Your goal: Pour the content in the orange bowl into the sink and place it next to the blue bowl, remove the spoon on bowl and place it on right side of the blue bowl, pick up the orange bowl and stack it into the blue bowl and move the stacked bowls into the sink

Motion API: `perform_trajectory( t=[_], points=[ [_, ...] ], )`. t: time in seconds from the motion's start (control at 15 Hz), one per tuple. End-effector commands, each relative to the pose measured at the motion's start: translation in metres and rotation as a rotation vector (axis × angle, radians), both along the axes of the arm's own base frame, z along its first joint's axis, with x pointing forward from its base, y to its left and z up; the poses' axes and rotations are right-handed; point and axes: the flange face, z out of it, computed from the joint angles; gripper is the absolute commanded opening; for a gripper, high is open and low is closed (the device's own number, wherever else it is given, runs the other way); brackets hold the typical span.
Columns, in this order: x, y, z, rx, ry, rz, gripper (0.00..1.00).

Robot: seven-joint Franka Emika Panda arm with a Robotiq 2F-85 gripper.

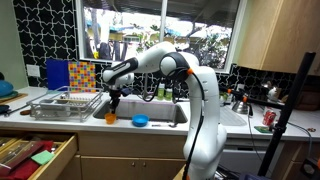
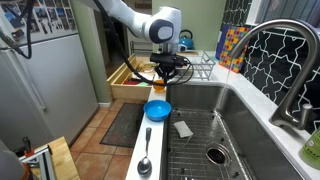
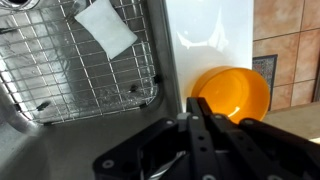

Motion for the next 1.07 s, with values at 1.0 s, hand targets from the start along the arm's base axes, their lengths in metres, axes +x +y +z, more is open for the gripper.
perform_trajectory(
  t=[1.0],
  points=[
    [-0.122,-0.126,0.030,-0.095,0.155,0.236,0.01]
  ],
)
